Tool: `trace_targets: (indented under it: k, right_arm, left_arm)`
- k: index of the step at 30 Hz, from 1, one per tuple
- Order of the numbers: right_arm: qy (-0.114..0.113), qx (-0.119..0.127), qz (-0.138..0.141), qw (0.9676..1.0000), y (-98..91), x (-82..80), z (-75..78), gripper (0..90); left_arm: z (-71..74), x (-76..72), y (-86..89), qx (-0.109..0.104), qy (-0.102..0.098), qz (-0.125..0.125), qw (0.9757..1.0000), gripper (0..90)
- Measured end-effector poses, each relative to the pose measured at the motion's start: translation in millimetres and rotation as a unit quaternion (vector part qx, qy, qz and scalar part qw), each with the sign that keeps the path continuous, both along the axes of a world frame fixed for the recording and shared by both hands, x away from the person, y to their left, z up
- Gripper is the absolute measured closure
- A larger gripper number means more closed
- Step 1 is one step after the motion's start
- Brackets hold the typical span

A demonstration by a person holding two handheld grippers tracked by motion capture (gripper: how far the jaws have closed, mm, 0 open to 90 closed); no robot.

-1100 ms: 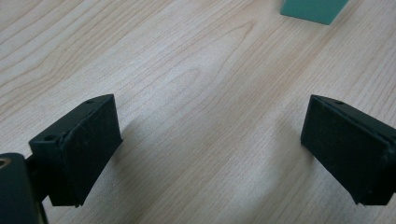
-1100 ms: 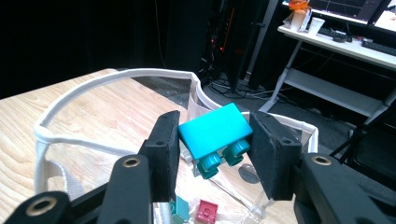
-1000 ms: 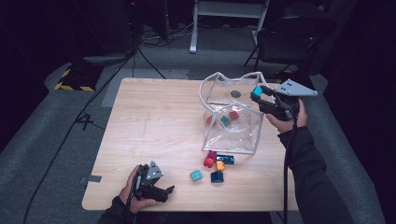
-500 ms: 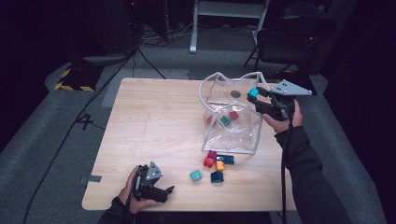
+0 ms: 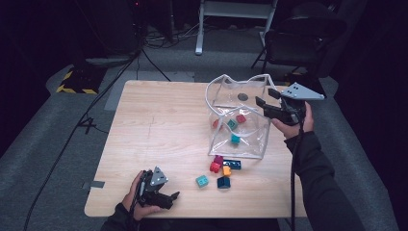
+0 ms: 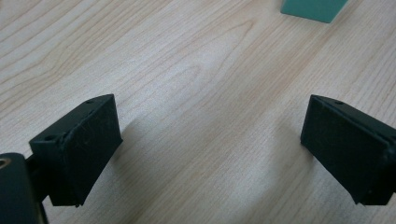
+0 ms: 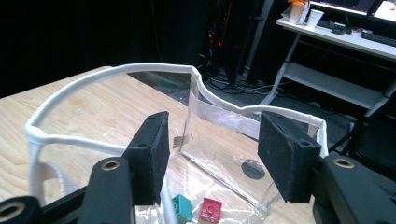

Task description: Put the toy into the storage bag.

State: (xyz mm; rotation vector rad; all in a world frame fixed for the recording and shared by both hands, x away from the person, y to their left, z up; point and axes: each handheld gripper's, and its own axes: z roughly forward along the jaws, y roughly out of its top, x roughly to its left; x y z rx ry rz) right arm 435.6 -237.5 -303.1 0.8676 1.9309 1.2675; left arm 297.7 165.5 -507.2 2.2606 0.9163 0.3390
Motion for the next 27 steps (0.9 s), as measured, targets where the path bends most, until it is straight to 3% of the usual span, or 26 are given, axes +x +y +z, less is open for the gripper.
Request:
trace_targets:
  k: [12, 27]
  right_arm:
    - [-0.018, 0.003, 0.031, 0.9993, -11.1, -31.3, 11.6, 42.0]
    - [-0.019, -0.011, 0.078, 0.9967, -15.8, -69.7, 1.1, 39.9]
  left_arm:
    - [0.0, 0.0, 0.0, 0.0, 0.0, 0.0, 1.0, 5.2]
    - [0.0, 0.0, 0.0, 0.0, 0.0, 0.0, 1.0, 5.2]
